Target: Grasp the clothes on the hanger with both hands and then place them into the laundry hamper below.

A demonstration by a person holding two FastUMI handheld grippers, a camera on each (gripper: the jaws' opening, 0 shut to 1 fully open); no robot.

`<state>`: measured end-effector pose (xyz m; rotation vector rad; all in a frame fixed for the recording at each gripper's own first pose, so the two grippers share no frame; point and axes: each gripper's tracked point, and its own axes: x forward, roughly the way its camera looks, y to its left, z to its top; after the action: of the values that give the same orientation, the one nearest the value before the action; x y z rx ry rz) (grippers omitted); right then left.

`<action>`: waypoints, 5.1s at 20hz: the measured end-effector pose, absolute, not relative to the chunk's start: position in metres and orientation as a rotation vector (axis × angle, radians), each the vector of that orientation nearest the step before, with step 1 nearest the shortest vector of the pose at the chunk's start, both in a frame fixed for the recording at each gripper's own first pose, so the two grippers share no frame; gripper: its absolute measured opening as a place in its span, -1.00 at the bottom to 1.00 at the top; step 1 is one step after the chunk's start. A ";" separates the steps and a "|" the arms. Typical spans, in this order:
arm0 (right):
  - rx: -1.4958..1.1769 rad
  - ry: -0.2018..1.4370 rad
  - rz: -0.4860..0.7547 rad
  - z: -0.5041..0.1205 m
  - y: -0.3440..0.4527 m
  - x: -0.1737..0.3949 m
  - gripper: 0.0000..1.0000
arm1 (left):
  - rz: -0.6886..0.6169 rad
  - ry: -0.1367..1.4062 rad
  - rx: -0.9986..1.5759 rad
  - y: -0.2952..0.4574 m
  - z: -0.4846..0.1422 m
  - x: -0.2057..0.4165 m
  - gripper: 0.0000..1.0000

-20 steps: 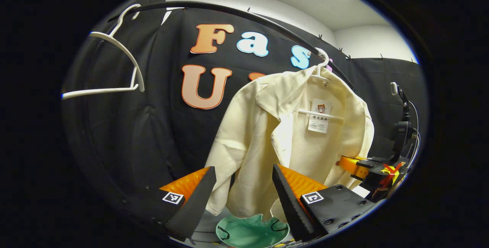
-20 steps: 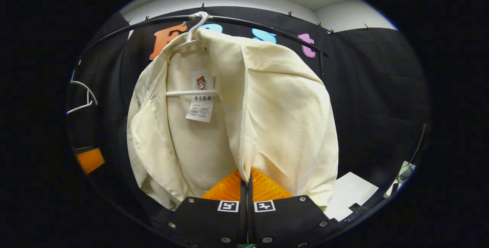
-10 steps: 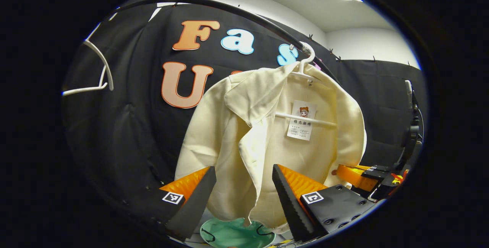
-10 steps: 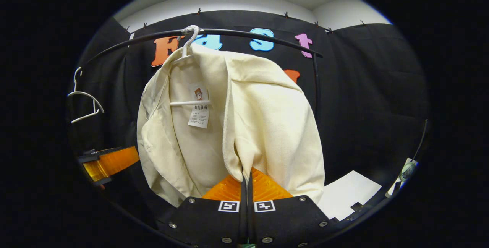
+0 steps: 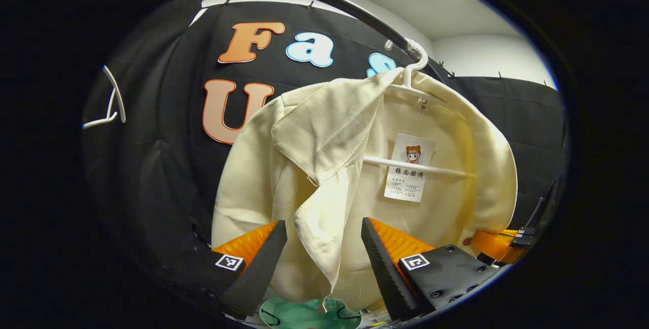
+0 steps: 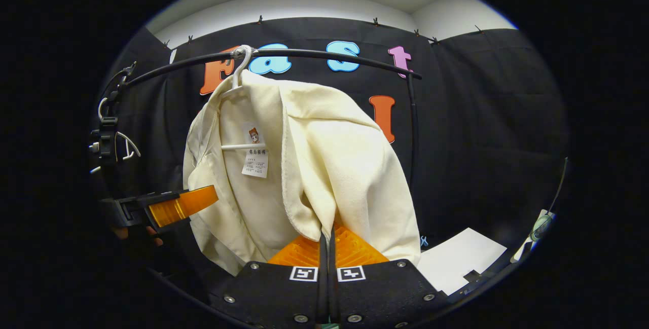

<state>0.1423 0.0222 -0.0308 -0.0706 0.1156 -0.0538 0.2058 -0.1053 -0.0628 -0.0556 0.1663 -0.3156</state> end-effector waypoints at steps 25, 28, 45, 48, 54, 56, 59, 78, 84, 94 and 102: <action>-0.068 0.072 -0.055 -0.009 0.038 0.130 -1.00 | -0.437 0.233 -0.036 -0.131 -0.081 0.225 -0.82; -0.071 0.063 -0.066 -0.005 0.035 0.125 -1.00 | -0.524 0.251 -0.087 -0.145 -0.079 0.209 -0.82; -0.066 -0.068 -0.254 0.064 -0.027 0.101 -1.00 | -0.220 0.008 0.052 -0.007 0.029 0.230 -0.82; -0.084 -0.114 -0.300 0.085 -0.046 0.097 -1.00 | -0.189 -0.051 0.062 0.010 0.057 0.234 -0.83; -0.164 -0.181 -0.354 0.123 -0.068 0.101 -1.00 | -0.164 -0.148 0.113 0.020 0.099 0.240 -0.87; -0.182 -0.197 -0.360 0.133 -0.071 0.103 -1.00 | -0.166 -0.158 0.111 0.020 0.105 0.240 -0.87; -0.193 -0.214 -0.377 0.142 -0.085 0.110 -1.00 | -0.195 -0.153 0.080 0.018 0.106 0.240 -0.87; -0.104 -0.021 -0.166 0.054 -0.073 0.219 -1.00 | -0.057 -0.146 0.106 0.054 0.102 0.270 -0.84; -0.056 0.017 -0.056 0.039 -0.061 0.253 -1.00 | -0.011 -0.097 0.054 0.074 0.083 0.278 -0.87; 0.048 -0.023 -0.001 0.023 -0.070 0.221 -1.00 | -0.009 -0.006 0.031 0.077 0.043 0.273 -0.87; 0.030 -0.009 0.000 0.006 -0.059 0.196 -1.00 | 0.005 0.025 0.062 0.089 0.027 0.250 -0.84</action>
<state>0.1960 -0.0593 0.0061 0.0296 -0.0088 -0.0004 0.2503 0.0888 0.0271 0.0624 0.0253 0.0051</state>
